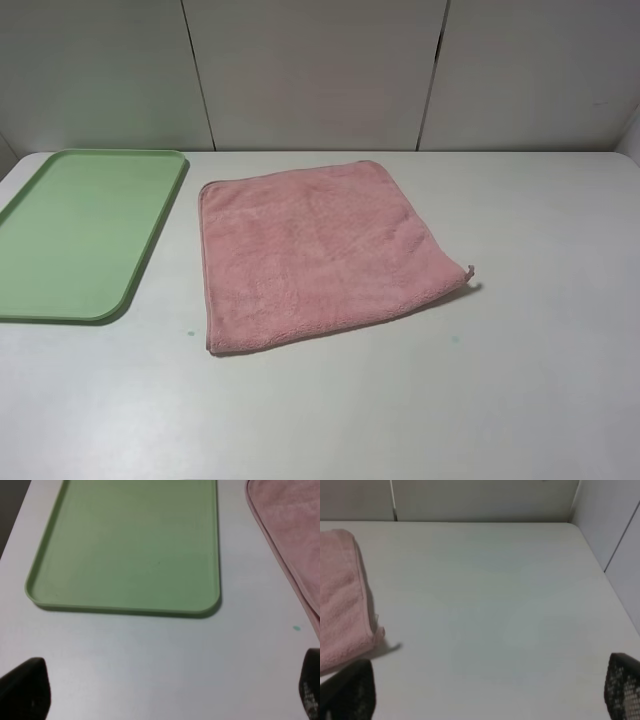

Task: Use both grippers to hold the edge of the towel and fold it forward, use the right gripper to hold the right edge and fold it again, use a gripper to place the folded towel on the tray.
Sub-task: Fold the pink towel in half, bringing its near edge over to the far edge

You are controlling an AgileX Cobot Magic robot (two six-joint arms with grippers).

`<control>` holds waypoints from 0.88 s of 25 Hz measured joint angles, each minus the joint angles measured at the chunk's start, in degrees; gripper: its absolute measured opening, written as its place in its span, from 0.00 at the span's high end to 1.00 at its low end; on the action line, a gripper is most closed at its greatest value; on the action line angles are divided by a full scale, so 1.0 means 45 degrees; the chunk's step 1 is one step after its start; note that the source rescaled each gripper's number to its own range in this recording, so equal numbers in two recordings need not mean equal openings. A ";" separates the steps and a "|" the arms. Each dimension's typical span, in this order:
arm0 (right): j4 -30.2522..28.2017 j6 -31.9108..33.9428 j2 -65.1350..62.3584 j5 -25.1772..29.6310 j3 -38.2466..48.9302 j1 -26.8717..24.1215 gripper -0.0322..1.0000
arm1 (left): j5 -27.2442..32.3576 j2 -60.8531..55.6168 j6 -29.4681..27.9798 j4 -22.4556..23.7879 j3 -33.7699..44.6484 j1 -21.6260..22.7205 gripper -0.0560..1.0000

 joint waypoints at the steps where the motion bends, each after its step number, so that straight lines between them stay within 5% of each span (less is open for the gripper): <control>1: 0.0000 0.0000 0.0000 0.0000 0.0000 0.0000 0.00 | 0.0000 0.0000 0.0000 0.0000 0.0000 0.0000 0.00; 22: 0.0000 0.0000 0.0000 0.0000 0.0000 0.0000 0.00 | 0.0000 0.0000 0.0000 0.0000 0.0000 0.0000 0.00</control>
